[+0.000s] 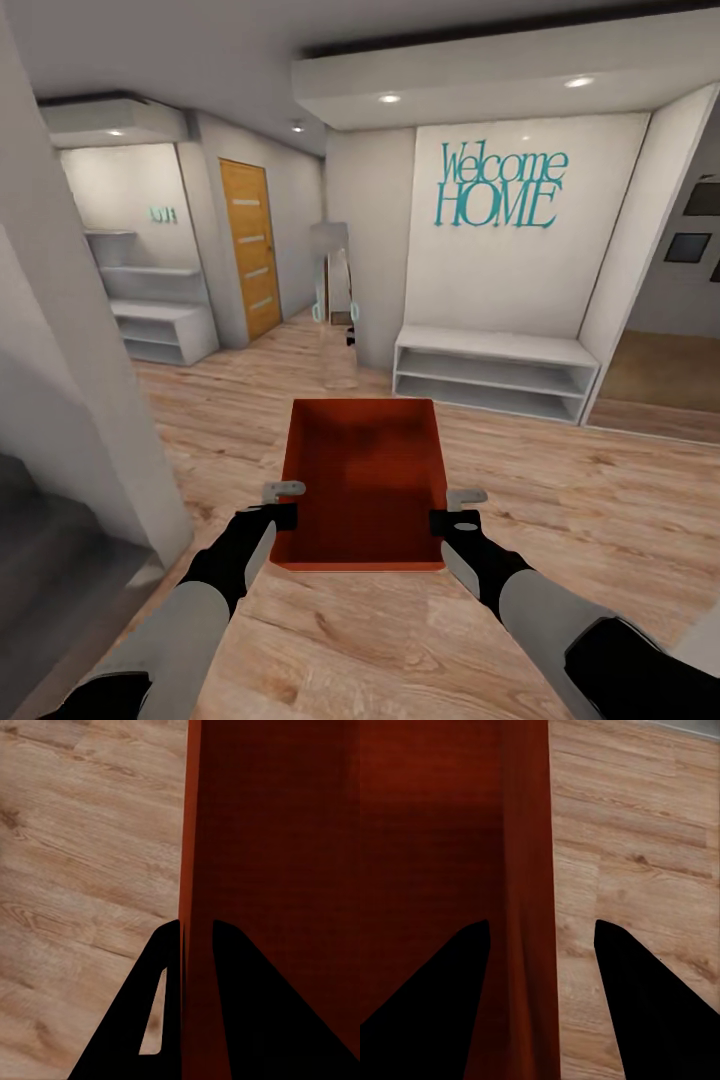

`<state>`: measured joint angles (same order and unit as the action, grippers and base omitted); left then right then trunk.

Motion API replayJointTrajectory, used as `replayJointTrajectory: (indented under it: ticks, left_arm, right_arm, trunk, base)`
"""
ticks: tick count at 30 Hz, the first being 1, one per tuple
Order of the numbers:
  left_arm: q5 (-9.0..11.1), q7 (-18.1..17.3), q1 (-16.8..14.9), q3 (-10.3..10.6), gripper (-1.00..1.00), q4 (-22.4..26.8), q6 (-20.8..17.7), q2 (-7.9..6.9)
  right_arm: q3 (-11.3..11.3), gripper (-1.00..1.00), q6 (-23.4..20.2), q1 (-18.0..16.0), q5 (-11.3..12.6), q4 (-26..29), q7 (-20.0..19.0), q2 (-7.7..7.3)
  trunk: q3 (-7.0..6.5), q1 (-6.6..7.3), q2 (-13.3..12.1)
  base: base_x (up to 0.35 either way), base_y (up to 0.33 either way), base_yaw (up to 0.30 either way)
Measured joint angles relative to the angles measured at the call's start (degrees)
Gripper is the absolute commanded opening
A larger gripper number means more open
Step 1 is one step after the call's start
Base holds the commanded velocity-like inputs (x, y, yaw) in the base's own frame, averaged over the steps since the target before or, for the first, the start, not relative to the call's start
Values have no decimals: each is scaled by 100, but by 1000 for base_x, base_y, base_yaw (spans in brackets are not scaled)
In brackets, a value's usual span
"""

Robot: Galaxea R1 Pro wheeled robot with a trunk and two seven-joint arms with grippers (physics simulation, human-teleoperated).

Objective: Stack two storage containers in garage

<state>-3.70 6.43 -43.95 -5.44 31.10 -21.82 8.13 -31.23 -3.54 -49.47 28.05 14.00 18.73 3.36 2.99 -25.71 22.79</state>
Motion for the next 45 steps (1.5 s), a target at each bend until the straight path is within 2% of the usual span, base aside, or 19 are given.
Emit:
replayJointTrajectory:
  ticks: [45]
  left_arm:
    - [0,1,-1,1,-100,2,0,0]
  right_arm:
    - [4,-100,0,0,-5,2,0,0]
  trunk:
    - [0,0,0]
  base:
    - [322,0,2]
